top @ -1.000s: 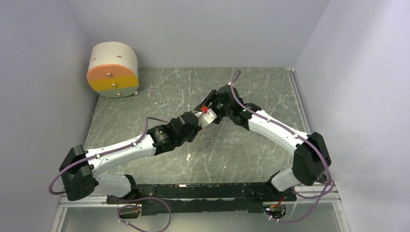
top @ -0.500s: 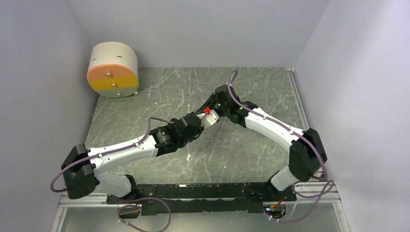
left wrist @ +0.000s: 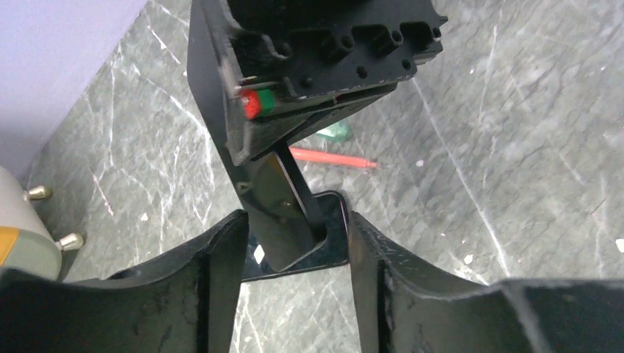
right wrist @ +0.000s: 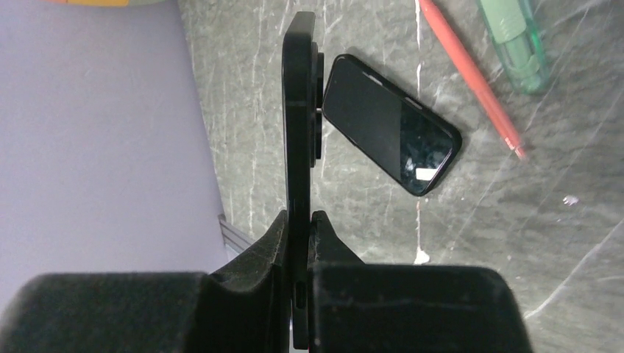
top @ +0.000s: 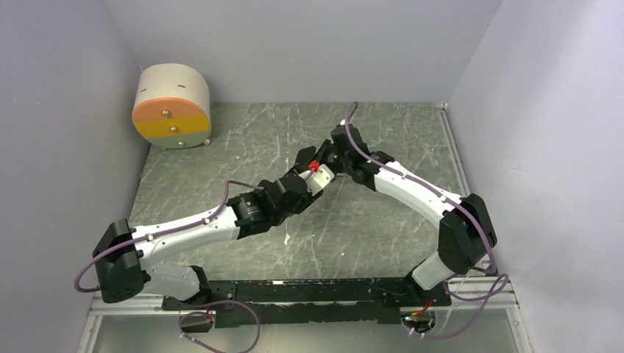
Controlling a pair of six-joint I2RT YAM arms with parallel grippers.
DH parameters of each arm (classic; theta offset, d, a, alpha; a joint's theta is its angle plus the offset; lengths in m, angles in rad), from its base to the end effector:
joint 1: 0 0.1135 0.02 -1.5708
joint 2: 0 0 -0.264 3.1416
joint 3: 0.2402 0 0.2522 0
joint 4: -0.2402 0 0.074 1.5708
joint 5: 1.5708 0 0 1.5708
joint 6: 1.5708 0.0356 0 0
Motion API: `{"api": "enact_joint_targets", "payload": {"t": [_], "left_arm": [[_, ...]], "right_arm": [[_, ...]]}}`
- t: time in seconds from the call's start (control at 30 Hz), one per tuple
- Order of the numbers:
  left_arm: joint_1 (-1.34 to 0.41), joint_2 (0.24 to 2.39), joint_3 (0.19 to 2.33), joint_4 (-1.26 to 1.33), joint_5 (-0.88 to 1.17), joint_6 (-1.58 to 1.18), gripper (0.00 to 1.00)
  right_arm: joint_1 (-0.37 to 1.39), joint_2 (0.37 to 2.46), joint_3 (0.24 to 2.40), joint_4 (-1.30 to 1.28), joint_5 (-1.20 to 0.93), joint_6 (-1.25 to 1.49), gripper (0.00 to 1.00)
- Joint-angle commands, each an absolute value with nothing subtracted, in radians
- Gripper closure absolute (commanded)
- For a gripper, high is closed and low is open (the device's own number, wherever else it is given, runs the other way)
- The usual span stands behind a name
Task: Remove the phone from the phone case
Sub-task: Place the phone at the center of the board.
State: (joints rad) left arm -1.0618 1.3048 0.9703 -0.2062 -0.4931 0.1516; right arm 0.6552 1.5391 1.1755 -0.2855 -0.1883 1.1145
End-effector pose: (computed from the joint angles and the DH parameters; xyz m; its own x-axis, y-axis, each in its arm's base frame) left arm 0.1570 -0.2468 0.2902 -0.1616 0.5627 -0.8107 0.6028 0.7068 0.3703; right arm 0.2725 0.2178 0.2805 -0.8546 0.4554 -0.2494 0.1144 0.6338 0.7650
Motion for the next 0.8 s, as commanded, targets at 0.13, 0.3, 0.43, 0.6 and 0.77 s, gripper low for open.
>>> {"api": "enact_joint_targets", "payload": {"t": [0.13, 0.3, 0.43, 0.6, 0.77], "left_arm": [[-1.022, 1.257, 1.023, -0.171, -0.436, 0.025, 0.25], [-0.908, 1.222, 0.992, -0.196, -0.33, -0.081, 0.12], [-0.789, 1.204, 0.952, -0.216, -0.236, -0.153, 0.06], [-0.638, 1.157, 0.894, -0.242, -0.122, -0.244, 0.06], [-0.55, 1.095, 0.863, -0.305, -0.149, -0.228, 0.06]], "right_arm": [[0.521, 1.485, 1.07, -0.06, -0.417, 0.906, 1.0], [0.419, 1.453, 0.979, -0.061, -0.498, 0.78, 1.0], [0.356, 1.419, 0.884, -0.028, -0.523, 0.692, 1.0], [0.298, 1.437, 0.825, -0.006, -0.549, 0.608, 1.0], [0.28, 1.526, 0.826, 0.041, -0.621, 0.539, 1.0]]}}
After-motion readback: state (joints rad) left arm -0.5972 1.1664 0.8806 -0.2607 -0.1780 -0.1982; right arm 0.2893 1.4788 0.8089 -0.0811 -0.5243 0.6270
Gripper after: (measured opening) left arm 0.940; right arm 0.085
